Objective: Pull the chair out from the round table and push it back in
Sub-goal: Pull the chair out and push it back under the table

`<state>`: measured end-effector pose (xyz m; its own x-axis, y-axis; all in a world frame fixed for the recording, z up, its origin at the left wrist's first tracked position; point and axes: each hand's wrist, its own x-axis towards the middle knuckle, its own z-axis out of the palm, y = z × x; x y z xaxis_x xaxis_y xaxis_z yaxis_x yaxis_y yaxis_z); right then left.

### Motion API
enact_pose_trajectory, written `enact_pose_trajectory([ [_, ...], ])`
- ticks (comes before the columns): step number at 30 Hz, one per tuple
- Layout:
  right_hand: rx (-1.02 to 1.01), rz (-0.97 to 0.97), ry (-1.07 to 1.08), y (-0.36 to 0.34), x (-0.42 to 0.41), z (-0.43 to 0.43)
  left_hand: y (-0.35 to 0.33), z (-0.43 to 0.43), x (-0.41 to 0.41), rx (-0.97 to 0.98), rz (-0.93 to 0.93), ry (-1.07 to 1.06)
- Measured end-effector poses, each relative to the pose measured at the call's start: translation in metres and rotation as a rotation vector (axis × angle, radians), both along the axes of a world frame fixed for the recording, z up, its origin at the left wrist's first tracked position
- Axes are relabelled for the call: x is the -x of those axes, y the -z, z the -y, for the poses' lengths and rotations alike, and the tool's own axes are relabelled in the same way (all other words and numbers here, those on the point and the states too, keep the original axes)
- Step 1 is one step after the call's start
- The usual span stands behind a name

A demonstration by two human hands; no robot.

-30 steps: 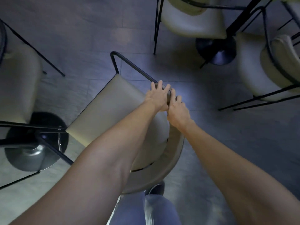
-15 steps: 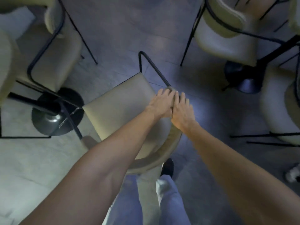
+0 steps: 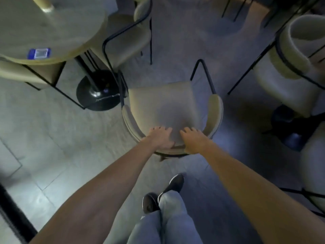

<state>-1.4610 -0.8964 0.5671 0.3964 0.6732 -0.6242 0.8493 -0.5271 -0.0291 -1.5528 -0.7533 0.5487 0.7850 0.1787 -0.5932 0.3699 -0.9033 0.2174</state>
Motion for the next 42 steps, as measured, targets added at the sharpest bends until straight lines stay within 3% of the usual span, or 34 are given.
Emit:
enact_pose_trajectory([
  [6, 0.092, 0.067, -0.076, 0.014, 0.043, 0.021, 0.013, 0.021, 0.061, -0.146, 0.001, 0.14],
  [12, 0.022, 0.157, -0.062, 0.026, 0.051, 0.016, 0.015, 0.032, 0.072, -0.247, 0.113, 0.02],
  [20, 0.02, 0.132, -0.021, 0.037, 0.076, 0.009, 0.019, 0.037, 0.099, -0.324, 0.184, -0.011],
  [33, -0.134, 0.097, -0.202, 0.036, 0.148, -0.009, 0.022, 0.037, 0.189, -0.37, 0.155, -0.197],
  [42, -0.101, 0.079, -0.348, 0.034, 0.194, -0.062, 0.024, 0.007, 0.243, -0.381, 0.073, -0.337],
])
